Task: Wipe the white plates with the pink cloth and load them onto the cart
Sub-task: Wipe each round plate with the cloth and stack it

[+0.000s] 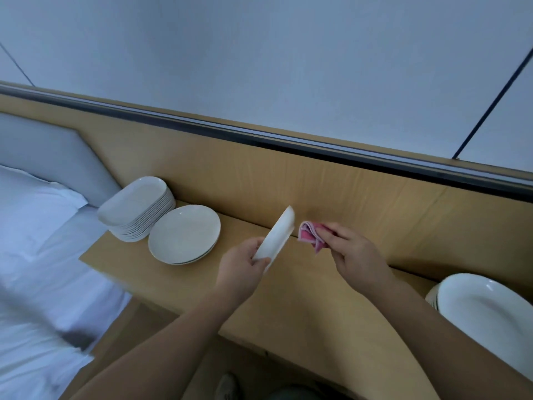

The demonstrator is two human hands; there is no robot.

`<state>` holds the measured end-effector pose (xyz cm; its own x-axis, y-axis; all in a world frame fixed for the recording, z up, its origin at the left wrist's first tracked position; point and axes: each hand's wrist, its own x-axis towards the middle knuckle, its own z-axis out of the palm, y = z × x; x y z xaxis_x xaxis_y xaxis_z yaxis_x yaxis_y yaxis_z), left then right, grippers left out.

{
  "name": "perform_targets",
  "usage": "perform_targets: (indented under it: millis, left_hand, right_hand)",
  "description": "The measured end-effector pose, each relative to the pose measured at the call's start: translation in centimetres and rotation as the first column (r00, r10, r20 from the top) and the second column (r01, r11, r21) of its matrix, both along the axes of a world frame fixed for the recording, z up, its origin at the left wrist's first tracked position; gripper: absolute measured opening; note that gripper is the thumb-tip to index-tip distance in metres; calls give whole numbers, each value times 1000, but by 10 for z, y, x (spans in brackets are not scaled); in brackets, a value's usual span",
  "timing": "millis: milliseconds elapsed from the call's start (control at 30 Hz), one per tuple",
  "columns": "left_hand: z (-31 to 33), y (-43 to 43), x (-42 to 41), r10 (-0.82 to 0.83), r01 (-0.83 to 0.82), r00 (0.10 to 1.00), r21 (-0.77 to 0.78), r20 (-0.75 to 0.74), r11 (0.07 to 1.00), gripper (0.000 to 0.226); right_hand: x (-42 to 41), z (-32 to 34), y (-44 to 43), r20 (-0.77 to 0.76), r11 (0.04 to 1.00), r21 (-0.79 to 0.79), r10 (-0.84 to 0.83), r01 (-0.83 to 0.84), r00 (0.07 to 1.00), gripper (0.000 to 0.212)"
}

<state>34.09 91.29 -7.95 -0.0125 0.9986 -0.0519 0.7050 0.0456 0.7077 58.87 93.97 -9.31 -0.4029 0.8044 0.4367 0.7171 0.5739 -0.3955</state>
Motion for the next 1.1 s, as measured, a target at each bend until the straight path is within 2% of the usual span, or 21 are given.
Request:
perform_targets:
  millis: [133,367,567,800,1100]
  left_hand:
    - [4,-2,-29,26,0,976,122,-216,992,36]
    - [-3,4,-91,40,31,929,186,-368,982,31]
    - [-18,18,-139,-11,55,887,82,-462,995,42]
    - [-29,35,-173,-143,159,825,-18,-547,987,38]
    - [-59,51,-203,-230,214,800,-93,-554,972,44]
  right_hand:
    - [-17,-4,8,-38,997,-20,69,-69,997,43]
    - [-63,2,16,-1,995,-4,97,-97,995,42]
    - [-109,-1,24,47,997,35,65,-67,997,40]
    - [-151,-2,30,60,998,62,22,-26,998,43]
    - [-178,-10,31,105,998,37,-51,47,993,49]
